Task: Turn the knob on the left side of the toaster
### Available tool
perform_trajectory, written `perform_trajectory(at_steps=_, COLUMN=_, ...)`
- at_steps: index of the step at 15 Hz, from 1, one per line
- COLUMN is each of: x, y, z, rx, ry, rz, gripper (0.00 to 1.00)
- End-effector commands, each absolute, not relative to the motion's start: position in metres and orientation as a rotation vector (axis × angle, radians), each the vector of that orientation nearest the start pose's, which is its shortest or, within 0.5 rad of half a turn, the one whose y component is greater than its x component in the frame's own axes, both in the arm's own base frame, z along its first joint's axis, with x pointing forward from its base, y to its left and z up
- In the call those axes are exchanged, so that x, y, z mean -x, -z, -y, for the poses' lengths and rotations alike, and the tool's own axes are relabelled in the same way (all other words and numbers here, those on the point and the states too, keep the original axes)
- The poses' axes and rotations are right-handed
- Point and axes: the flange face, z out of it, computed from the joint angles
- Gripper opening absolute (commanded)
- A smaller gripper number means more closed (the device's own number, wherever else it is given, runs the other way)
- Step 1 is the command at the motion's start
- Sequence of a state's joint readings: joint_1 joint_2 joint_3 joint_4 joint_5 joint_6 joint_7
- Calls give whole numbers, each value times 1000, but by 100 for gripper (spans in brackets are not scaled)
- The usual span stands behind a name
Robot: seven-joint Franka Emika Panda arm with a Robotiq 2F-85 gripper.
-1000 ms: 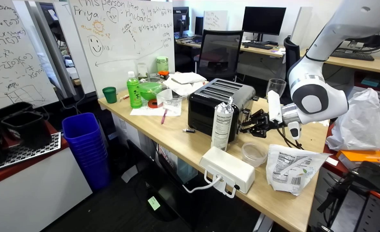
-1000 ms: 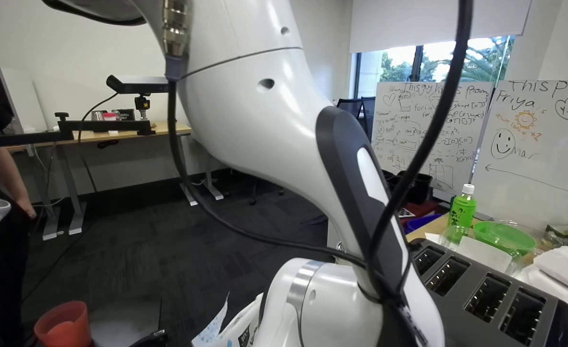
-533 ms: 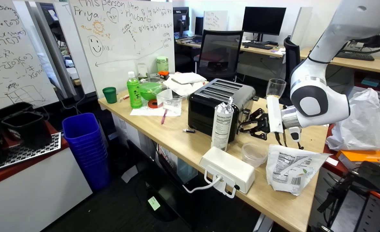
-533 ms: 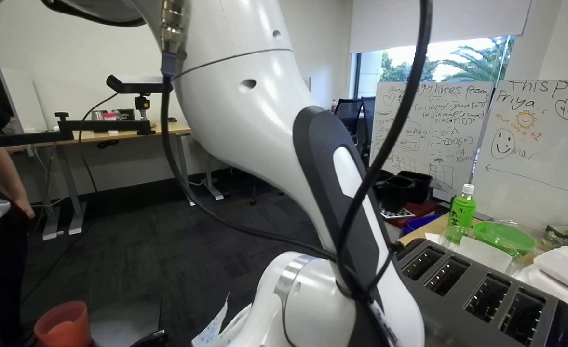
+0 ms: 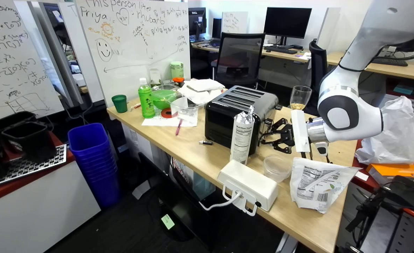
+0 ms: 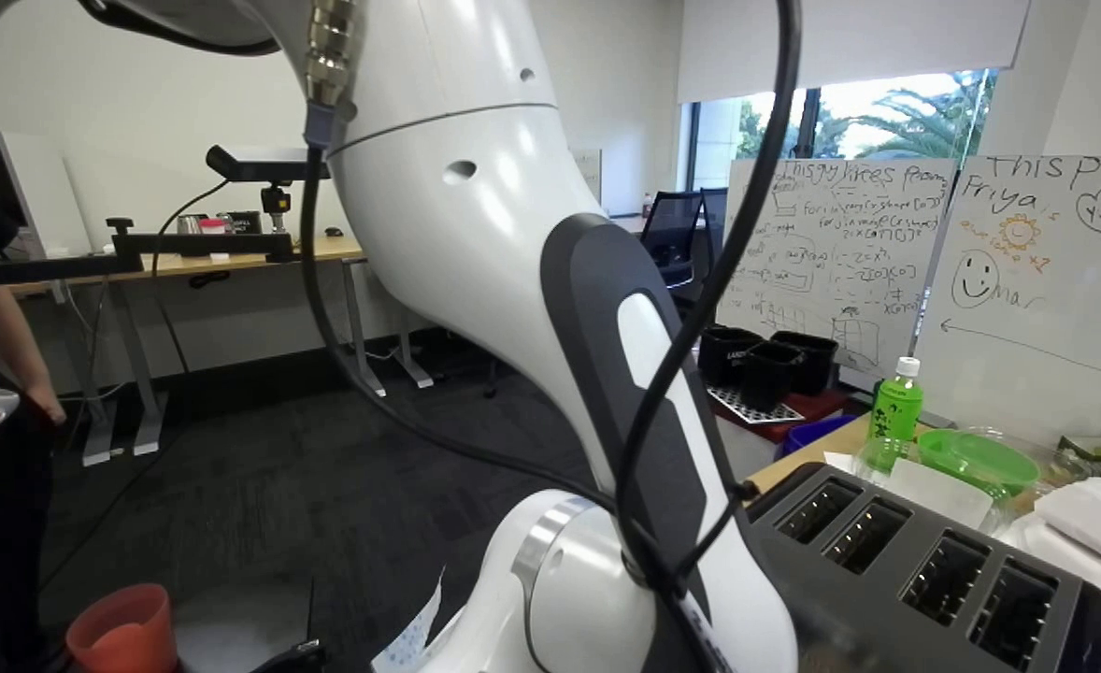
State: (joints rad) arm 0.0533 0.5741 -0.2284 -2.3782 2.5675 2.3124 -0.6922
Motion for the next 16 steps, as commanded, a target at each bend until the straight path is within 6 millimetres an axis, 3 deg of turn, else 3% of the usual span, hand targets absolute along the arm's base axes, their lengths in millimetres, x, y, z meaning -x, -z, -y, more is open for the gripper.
perform_trajectory(at_steps=1, x=-437, y=-73, z=83, rx=1260, ry=429, rz=-1761, gripper=50)
perform_trajectory(at_steps=2, x=-437, y=-74, z=85, rx=1237, ry=424, rz=-1773, gripper=62)
perform_trajectory(at_steps=4, x=-436, y=-77, z=91, rx=1176, ry=444, rz=-1819, gripper=73)
perform_trajectory(at_steps=5, x=-436, y=-83, z=109, rx=1148, ry=433, rz=-1843, gripper=81)
perform_trajectory(at_steps=8, x=-437, y=-90, z=118, rx=1036, ry=392, rz=-1908, gripper=99)
perform_trajectory(at_steps=12, x=-438, y=-89, z=115, rx=940, ry=323, rz=-1966, gripper=100)
perform_trajectory(at_steps=16, x=-433, y=-83, z=112, rx=986, ry=333, rz=-1959, gripper=100)
